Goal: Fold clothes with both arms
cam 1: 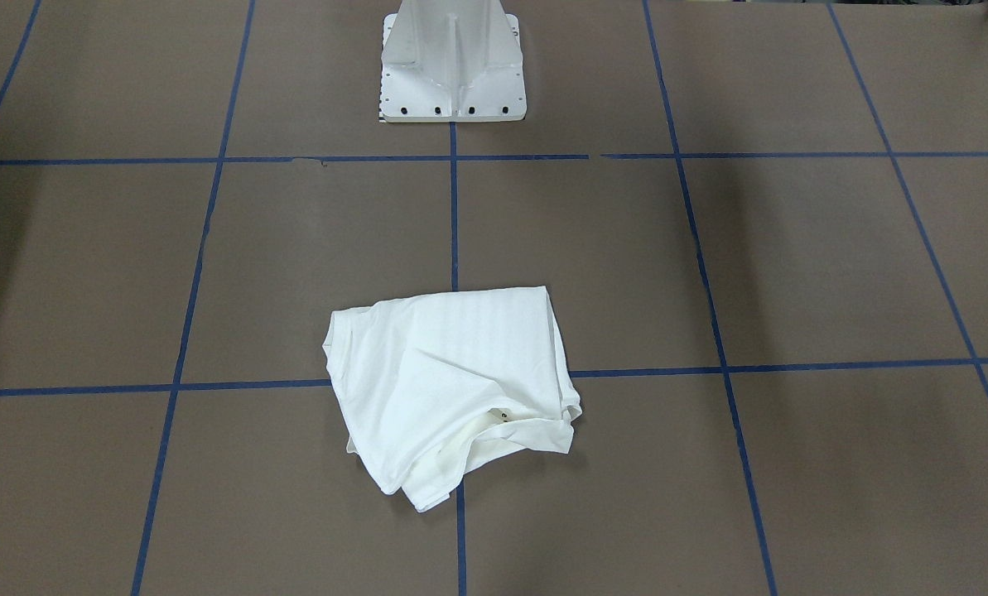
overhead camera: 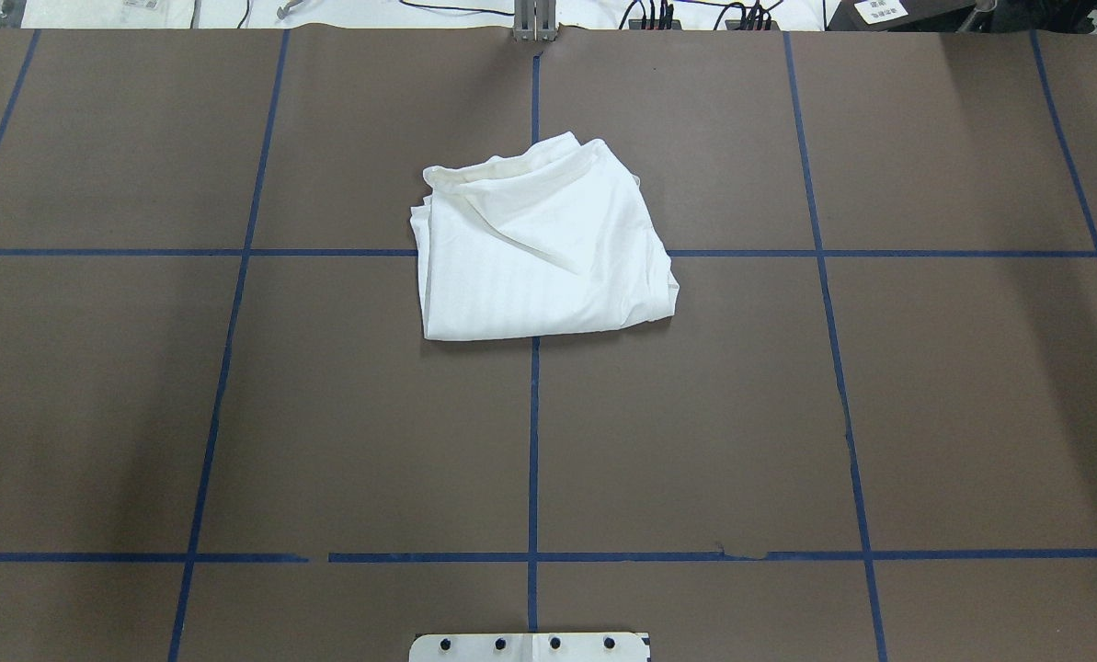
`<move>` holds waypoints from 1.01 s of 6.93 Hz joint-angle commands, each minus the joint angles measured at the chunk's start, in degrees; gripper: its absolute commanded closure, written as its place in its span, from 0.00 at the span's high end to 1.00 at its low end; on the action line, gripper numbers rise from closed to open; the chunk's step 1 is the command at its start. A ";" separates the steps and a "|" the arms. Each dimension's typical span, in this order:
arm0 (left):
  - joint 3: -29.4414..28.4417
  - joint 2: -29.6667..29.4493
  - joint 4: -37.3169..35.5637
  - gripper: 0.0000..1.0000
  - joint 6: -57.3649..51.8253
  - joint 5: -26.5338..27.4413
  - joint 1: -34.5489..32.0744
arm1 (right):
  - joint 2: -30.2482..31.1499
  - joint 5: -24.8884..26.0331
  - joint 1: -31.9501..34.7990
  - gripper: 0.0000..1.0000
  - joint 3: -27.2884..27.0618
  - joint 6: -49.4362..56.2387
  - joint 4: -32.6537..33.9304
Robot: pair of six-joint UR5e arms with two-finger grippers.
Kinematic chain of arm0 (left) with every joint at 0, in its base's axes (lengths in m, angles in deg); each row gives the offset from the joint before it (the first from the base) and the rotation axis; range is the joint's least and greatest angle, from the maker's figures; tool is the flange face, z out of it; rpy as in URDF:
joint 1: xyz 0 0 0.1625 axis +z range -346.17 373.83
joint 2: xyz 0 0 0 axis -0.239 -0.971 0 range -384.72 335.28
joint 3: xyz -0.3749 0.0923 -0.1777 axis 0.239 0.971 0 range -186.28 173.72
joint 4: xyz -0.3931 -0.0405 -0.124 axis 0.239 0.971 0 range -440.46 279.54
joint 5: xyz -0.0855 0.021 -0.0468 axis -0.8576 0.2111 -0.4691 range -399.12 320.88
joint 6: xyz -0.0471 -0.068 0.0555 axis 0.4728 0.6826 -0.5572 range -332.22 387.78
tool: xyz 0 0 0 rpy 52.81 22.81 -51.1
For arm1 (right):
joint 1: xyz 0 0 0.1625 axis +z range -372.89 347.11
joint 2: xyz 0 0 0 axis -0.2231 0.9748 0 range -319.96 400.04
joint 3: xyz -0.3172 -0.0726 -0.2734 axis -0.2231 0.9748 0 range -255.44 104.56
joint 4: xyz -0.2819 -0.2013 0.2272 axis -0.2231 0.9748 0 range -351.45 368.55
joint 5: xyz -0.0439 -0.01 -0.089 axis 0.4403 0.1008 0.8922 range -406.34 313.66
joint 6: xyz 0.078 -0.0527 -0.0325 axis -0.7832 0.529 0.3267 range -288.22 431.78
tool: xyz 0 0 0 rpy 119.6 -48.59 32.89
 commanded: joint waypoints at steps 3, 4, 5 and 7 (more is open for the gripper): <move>0.73 0.02 -0.15 1.00 -0.41 -0.19 0.17 | 2.15 0.36 0.04 1.00 0.45 0.08 -2.41; 0.83 0.28 -0.15 1.00 -0.24 -0.18 0.17 | 2.85 0.45 0.04 1.00 0.46 -0.09 -2.50; 1.17 0.37 -0.15 1.00 -0.15 -0.18 0.17 | 2.94 0.45 0.04 1.00 0.55 -0.01 -3.46; 1.27 0.28 -0.15 1.00 -0.06 -0.18 0.17 | 3.03 0.45 0.04 1.00 0.63 -0.01 -3.65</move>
